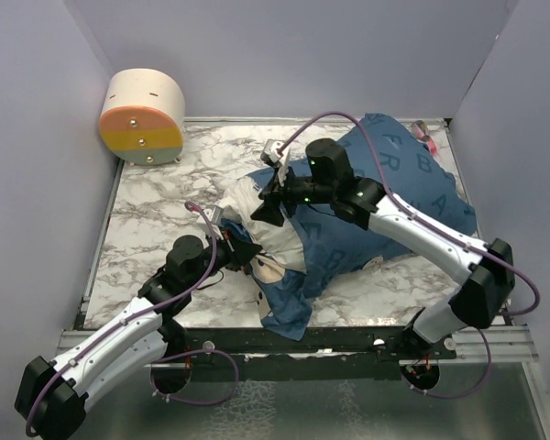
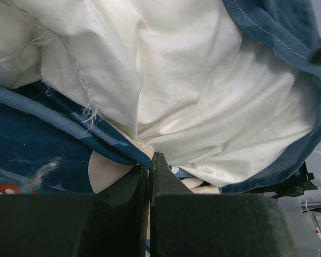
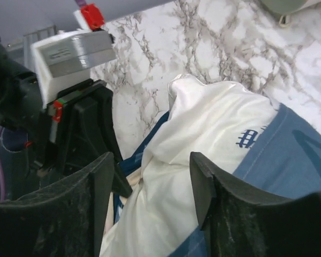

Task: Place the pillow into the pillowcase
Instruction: Stuff the pillow into the pillowcase.

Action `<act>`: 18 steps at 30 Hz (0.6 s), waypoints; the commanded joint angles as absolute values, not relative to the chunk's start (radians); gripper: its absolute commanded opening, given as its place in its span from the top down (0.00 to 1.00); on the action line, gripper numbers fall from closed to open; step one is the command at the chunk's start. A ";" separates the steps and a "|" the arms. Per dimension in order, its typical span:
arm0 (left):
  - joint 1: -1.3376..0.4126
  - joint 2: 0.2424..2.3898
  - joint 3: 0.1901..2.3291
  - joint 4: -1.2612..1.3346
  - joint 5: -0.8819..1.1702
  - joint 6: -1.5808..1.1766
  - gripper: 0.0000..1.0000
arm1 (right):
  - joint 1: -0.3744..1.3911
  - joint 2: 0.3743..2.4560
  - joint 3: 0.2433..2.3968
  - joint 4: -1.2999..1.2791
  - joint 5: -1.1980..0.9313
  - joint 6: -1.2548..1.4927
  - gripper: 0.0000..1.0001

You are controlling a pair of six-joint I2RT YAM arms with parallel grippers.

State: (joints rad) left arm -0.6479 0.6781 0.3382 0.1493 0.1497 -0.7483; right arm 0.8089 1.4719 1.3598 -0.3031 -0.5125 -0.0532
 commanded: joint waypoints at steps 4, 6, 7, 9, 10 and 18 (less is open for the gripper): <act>-0.640 0.617 0.328 0.211 0.168 -0.759 1.00 | 0.837 1.726 1.535 -0.285 -0.480 0.018 0.40; -0.640 0.619 0.331 0.211 0.170 -0.760 1.00 | 0.853 1.787 1.582 -0.319 -0.436 0.013 0.40; -0.640 0.619 0.333 0.214 0.173 -0.761 1.00 | 0.863 1.813 1.600 -0.336 -0.407 0.006 0.40; -0.640 0.627 0.339 0.214 0.177 -0.758 1.00 | 0.882 1.860 1.630 -0.366 -0.347 -0.006 0.40; -0.640 0.630 0.343 0.214 0.179 -0.755 1.00 | 0.890 1.880 1.642 -0.387 -0.303 -0.011 0.41; -0.637 0.581 0.411 0.043 0.069 -0.697 1.00 | 0.858 1.842 1.467 -0.503 0.042 -0.053 0.92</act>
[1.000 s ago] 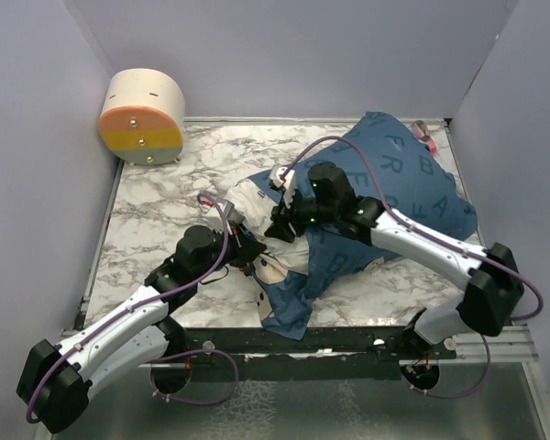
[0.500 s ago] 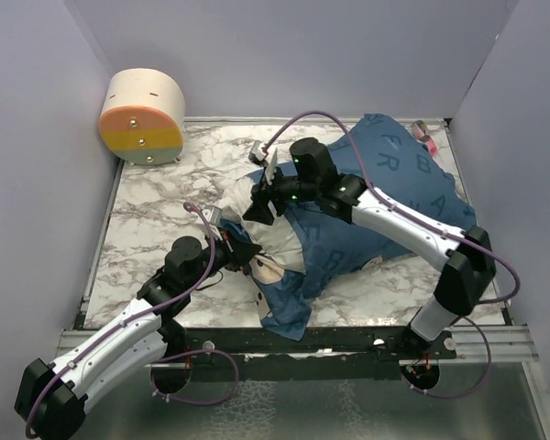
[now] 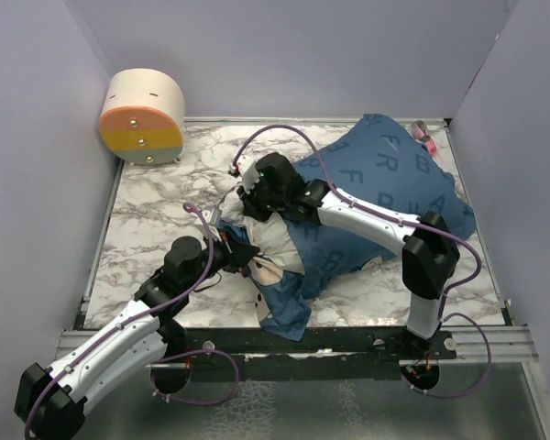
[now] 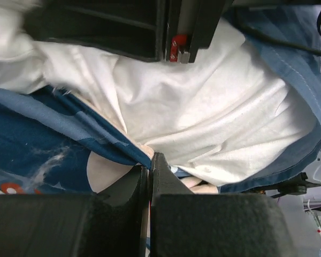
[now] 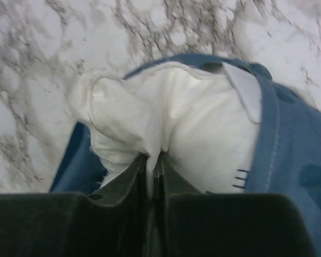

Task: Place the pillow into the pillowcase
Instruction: Stuff the pillow into the pillowcase.

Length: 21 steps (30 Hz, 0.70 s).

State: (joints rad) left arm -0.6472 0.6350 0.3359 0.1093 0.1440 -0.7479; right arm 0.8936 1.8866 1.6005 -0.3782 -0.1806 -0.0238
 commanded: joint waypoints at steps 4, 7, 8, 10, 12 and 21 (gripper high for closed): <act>-0.617 0.612 0.530 -0.122 -0.031 -0.597 1.00 | 0.814 1.767 1.272 -0.505 0.056 -0.053 0.97; -0.593 0.680 0.638 -0.166 -0.061 -0.533 1.00 | 0.804 1.763 1.169 -0.497 0.021 -0.046 0.97; -0.586 0.705 0.672 -0.169 -0.061 -0.514 1.00 | 0.804 1.773 1.150 -0.493 -0.001 -0.046 0.98; -0.574 0.760 0.733 -0.164 -0.049 -0.481 1.00 | 0.804 1.799 1.137 -0.494 -0.049 -0.045 0.98; -0.565 0.799 0.794 -0.150 -0.029 -0.451 1.00 | 0.804 1.828 1.137 -0.479 -0.096 -0.052 0.98; -0.553 0.954 0.924 -0.036 0.192 -0.344 1.00 | 0.804 1.989 1.359 -0.447 -0.443 -0.074 0.97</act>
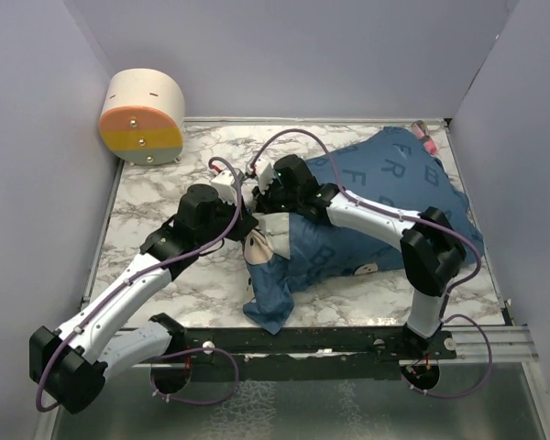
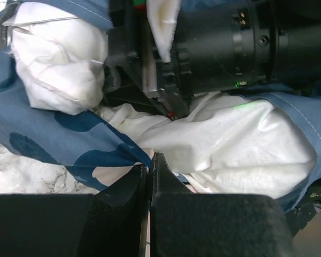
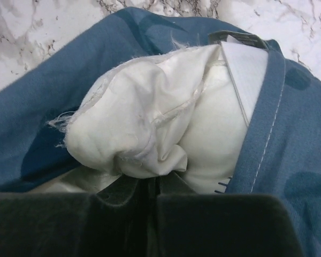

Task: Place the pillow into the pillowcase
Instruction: Stuff the pillow into the pillowcase.

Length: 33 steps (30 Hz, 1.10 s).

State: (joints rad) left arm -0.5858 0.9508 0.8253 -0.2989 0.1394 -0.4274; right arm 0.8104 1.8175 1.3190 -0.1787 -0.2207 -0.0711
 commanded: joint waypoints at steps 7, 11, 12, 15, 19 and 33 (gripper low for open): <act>-0.552 1.016 0.723 0.205 0.350 -0.486 1.00 | 0.809 2.133 1.506 -0.443 -0.634 -0.034 0.93; -0.552 1.022 0.652 0.290 0.359 -0.537 1.00 | 0.810 2.118 1.423 -0.446 -0.601 -0.047 0.92; -0.552 1.019 0.644 0.302 0.356 -0.546 1.00 | 0.809 2.100 1.382 -0.443 -0.578 -0.049 0.92; -0.552 0.992 0.624 0.322 0.346 -0.581 1.00 | 0.808 2.010 1.240 -0.425 -0.514 -0.045 0.91; -0.553 0.896 0.549 0.326 0.315 -0.680 1.00 | 0.808 1.849 1.036 -0.360 -0.502 0.005 0.91; -0.552 0.426 0.472 -0.289 0.099 -0.877 0.45 | 0.808 1.695 0.863 -0.268 -0.413 0.100 0.91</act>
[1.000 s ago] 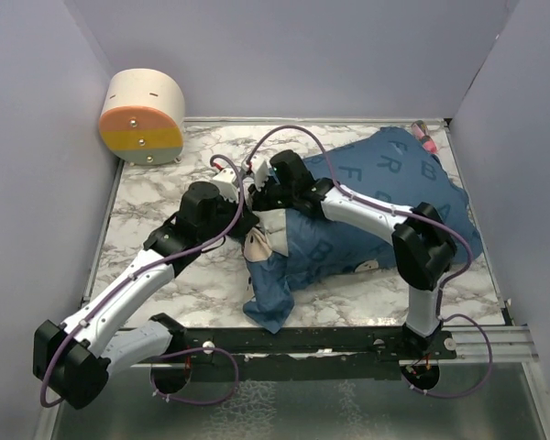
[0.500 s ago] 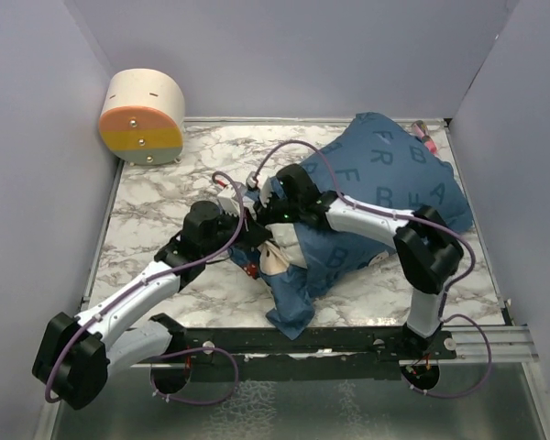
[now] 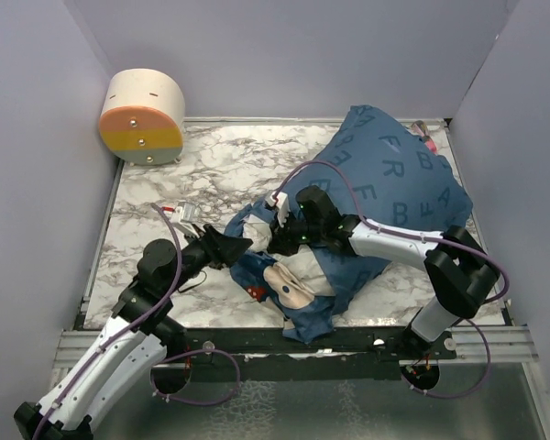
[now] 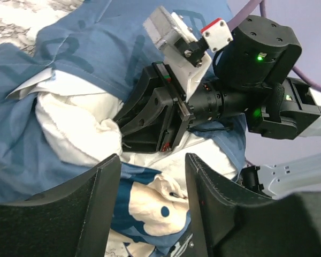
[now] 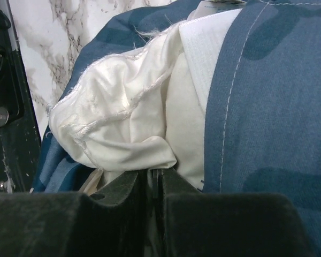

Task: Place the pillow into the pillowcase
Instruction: Stuff the pillow into the pillowcase.

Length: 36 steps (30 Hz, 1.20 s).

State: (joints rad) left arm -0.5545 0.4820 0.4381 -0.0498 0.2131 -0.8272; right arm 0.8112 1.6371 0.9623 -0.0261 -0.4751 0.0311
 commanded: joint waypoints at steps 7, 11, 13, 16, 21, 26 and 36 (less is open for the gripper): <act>-0.552 0.560 0.499 -0.307 0.114 -0.898 0.45 | 0.808 1.675 0.845 -0.237 -0.368 0.122 0.91; -0.552 0.625 0.455 -0.210 0.156 -0.942 0.46 | 0.808 1.677 0.848 -0.227 -0.366 0.126 0.91; -0.552 0.643 0.429 -0.175 0.162 -0.956 0.44 | 0.808 1.685 0.854 -0.226 -0.367 0.124 0.91; -0.553 0.644 0.401 -0.137 0.137 -0.954 0.43 | 0.808 1.688 0.860 -0.224 -0.365 0.121 0.91; -0.552 0.732 0.360 -0.018 0.167 -0.967 0.47 | 0.808 1.681 0.867 -0.226 -0.351 0.122 0.91; -0.552 0.800 0.376 -0.005 0.187 -0.939 0.94 | 0.803 1.670 0.874 -0.219 -0.313 0.133 0.91; -0.551 0.601 0.521 -0.325 0.118 -0.820 1.00 | 0.722 1.679 0.927 -0.275 -0.082 0.128 0.97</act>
State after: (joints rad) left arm -0.5545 0.6544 0.4553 -0.2138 0.1528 -0.8845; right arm 0.8055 1.6161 0.9565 -0.0063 -0.3325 0.1310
